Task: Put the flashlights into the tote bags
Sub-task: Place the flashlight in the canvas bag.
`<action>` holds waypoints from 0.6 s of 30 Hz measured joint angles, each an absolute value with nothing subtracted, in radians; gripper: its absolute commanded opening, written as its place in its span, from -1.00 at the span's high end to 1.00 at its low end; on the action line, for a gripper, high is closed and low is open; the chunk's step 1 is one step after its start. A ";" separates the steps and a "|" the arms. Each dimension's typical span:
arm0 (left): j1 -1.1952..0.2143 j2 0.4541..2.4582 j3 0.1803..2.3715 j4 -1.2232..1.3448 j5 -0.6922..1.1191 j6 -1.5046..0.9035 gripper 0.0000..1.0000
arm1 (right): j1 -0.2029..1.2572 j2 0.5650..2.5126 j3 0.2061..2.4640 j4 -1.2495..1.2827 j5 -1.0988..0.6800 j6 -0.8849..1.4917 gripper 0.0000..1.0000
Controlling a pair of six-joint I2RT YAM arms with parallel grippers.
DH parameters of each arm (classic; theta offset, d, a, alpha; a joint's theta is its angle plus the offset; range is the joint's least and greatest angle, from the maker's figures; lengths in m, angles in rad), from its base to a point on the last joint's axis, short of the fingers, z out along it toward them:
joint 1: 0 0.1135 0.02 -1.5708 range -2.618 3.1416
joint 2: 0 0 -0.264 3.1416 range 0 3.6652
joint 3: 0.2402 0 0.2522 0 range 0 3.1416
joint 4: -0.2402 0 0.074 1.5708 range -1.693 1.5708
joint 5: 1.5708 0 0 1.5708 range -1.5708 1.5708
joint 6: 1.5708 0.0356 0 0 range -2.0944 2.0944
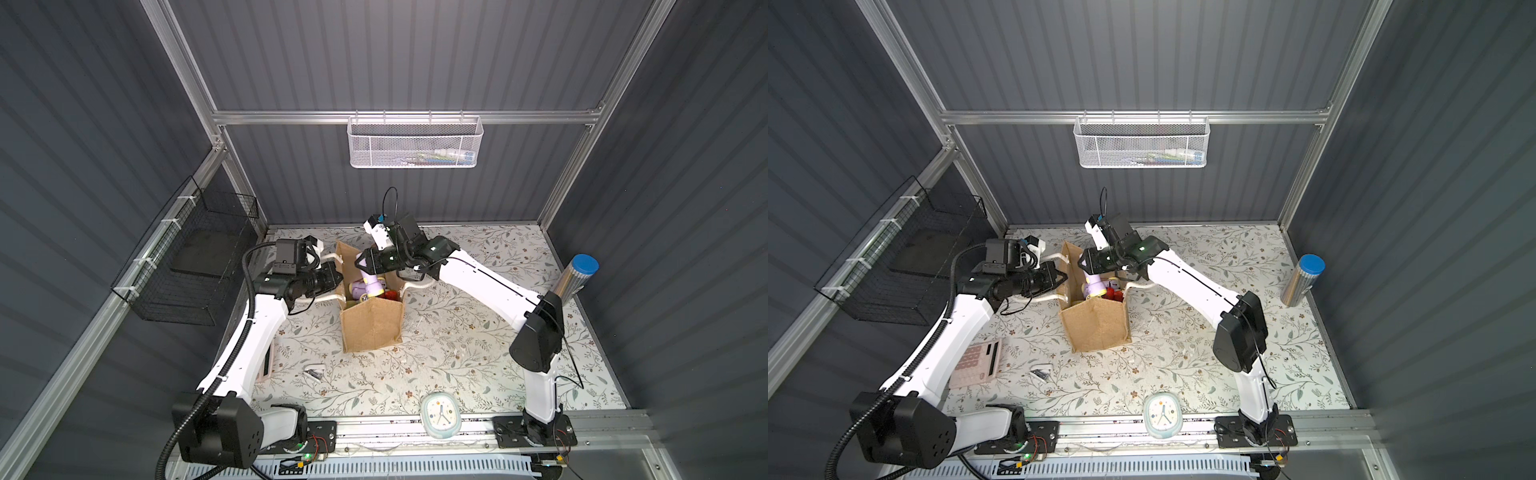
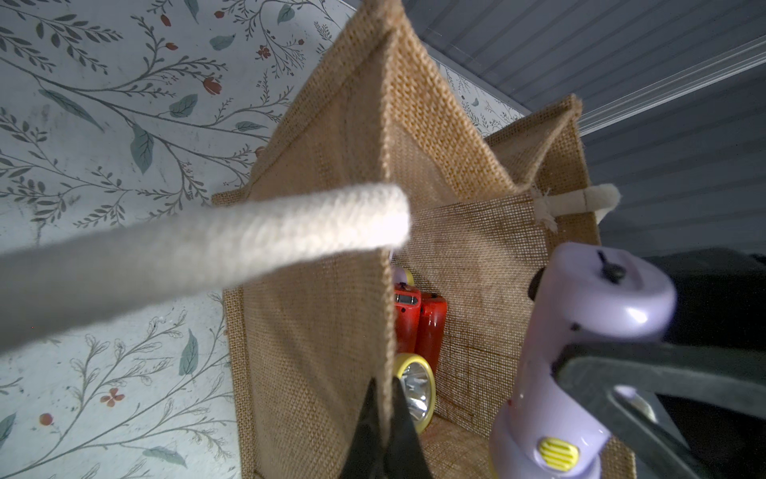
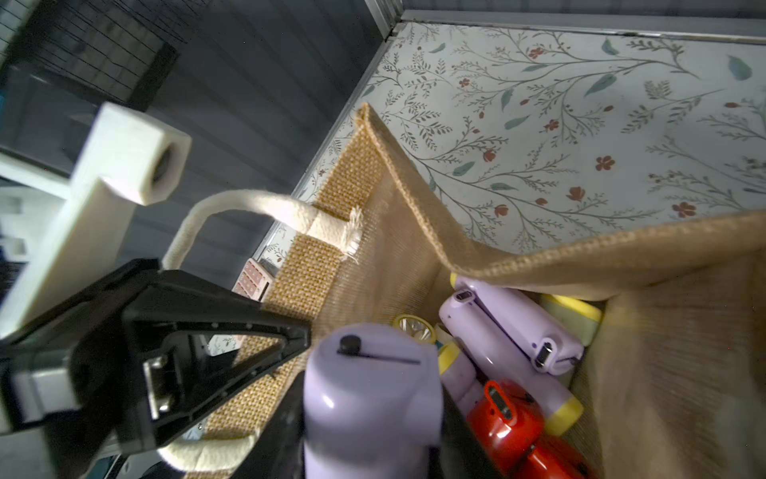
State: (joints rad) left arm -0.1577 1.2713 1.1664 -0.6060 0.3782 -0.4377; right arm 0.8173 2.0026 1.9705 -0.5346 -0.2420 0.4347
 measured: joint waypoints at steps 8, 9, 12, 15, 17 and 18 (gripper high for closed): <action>-0.158 1.271 1.166 -0.607 0.369 -0.433 1.00 | 0.850 2.058 2.032 -0.695 -0.010 0.399 1.00; -0.158 1.271 1.166 -0.608 0.367 -0.430 1.00 | 0.855 2.065 2.036 -0.714 0.015 0.398 1.00; -0.158 1.266 1.166 -0.612 0.363 -0.430 1.00 | 0.872 2.089 2.046 -0.752 0.064 0.401 1.00; -0.158 1.260 1.162 -0.613 0.362 -0.430 1.00 | 0.884 2.114 2.050 -0.775 0.094 0.411 1.00; -0.159 1.258 1.159 -0.613 0.360 -0.429 1.00 | 0.888 2.125 2.050 -0.786 0.112 0.418 1.00; -0.159 1.257 1.158 -0.612 0.360 -0.429 1.00 | 0.889 2.130 2.050 -0.791 0.123 0.421 1.00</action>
State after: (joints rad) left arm -0.1585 1.2572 1.1580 -0.6125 0.3595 -0.4294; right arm 0.8890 2.1296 2.0502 -0.7914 0.1234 0.4210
